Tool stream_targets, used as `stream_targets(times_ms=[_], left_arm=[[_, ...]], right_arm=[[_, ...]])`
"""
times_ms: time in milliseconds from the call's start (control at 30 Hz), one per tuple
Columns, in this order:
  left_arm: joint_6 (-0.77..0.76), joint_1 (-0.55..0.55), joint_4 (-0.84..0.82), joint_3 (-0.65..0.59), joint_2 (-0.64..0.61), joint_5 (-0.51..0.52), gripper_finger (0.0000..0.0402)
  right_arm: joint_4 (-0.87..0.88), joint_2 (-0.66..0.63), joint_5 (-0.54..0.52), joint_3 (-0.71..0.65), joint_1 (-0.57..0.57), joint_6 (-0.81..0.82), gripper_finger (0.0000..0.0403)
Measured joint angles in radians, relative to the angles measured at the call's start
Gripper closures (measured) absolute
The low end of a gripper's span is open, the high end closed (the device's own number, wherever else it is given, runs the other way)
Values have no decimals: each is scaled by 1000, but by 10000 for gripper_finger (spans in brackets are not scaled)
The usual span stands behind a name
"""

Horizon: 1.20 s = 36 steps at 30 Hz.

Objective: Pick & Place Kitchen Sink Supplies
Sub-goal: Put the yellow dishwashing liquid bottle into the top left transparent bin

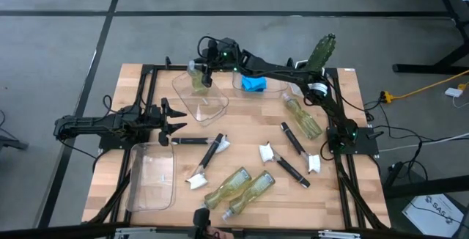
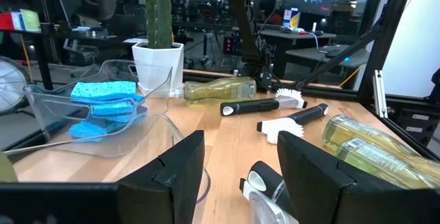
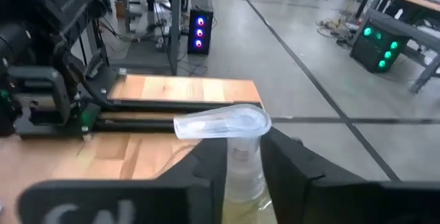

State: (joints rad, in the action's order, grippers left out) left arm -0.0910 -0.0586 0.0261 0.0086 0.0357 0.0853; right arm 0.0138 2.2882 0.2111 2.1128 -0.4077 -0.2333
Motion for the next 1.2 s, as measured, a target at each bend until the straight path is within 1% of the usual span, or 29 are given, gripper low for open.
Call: stream_targets(times_ms=[67,167,500,667,800,900,1033,1133,1200], left_arm=[[0,0,0,0,0,0,221],[0,0,0,0,0,0,222],[0,0,0,0,0,0,221],[0,0,0,0,0,0,222],[0,0,0,0,0,0,222],[0,0,0,0,0,0,221],[0,0,0,0,0,0,221],[0,0,0,0,0,0,221],[0,0,0,0,0,0,222]], right_arm=[[-1,1,-1,0,0,-1,293],[1,1,-2,0,0,-1,279],[65,-1,7,4,0,-14,273],[82,-1,86,4,0,-23,265],[85,-1,94,4,-4,-40,228],[86,-1,100,3,-12,-33,185],[89,-7,103,2,-25,26,130],[122,-20,87,6,-30,38,106],[203,-23,73,35,-34,28,98]])
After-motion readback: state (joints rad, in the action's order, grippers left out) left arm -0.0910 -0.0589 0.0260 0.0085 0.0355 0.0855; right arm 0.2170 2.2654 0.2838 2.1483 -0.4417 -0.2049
